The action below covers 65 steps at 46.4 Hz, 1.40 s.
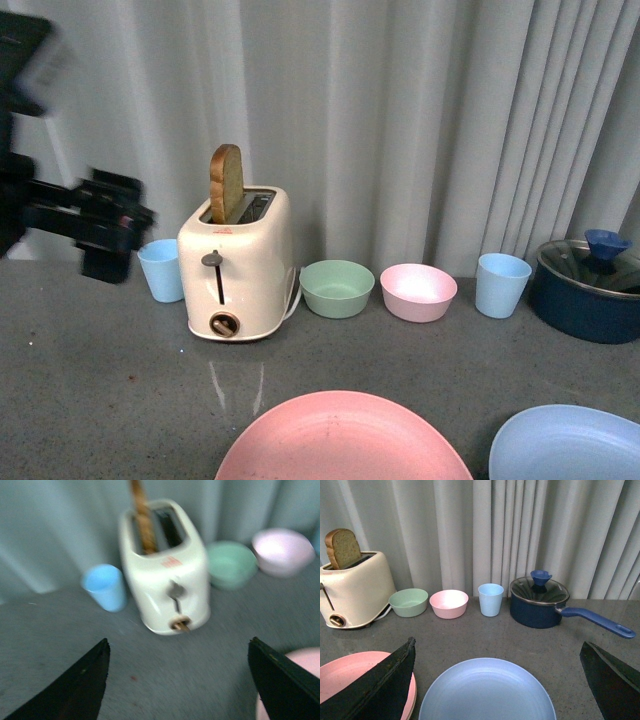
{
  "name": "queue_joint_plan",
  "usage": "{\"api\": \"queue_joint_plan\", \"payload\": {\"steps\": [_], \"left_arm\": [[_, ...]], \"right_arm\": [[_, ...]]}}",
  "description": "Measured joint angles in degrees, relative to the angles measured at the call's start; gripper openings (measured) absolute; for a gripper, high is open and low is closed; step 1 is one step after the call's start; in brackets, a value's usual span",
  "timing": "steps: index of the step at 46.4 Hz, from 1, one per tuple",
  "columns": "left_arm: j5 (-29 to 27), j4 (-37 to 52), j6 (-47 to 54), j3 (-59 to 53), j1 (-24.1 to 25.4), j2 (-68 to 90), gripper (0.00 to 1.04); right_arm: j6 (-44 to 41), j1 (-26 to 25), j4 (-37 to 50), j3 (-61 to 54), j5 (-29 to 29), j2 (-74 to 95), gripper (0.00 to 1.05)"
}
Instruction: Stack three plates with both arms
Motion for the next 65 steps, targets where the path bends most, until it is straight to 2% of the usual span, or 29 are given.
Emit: {"api": "queue_joint_plan", "payload": {"steps": [3, 5, 15, 18, 21, 26, 47, 65], "left_arm": [[-3.5, 11.9, -4.6, -10.6, 1.1, -8.3, 0.65], [-3.3, 13.6, -6.1, -14.9, 2.1, -12.9, 0.57], [-1.6, 10.6, -8.1, -32.1, 4.1, -31.1, 0.23], [2.1, 8.8, -8.2, -34.7, 6.4, -35.2, 0.13], [3.2, 7.9, -8.5, -35.3, 8.0, -37.9, 0.03], [2.9, 9.4, -8.8, -37.1, 8.9, -39.5, 0.04], [3.3, -9.9, -8.9, -37.2, 9.0, -60.4, 0.04], [3.3, -18.3, -8.9, -37.2, 9.0, -68.8, 0.04]], "right_arm": [[0.0, 0.0, 0.0, 0.0, 0.1, 0.0, 0.97], [0.0, 0.0, 0.0, 0.0, 0.1, 0.0, 0.97], [0.0, 0.0, 0.0, 0.0, 0.1, 0.0, 0.97], [0.0, 0.0, 0.0, 0.0, 0.1, 0.0, 0.97], [0.0, 0.0, 0.0, 0.0, 0.1, 0.0, 0.97], [0.0, 0.0, 0.0, 0.0, 0.1, 0.0, 0.97], [0.0, 0.0, 0.0, 0.0, 0.1, 0.0, 0.97], [0.0, 0.0, 0.0, 0.0, 0.1, 0.0, 0.97]]}}
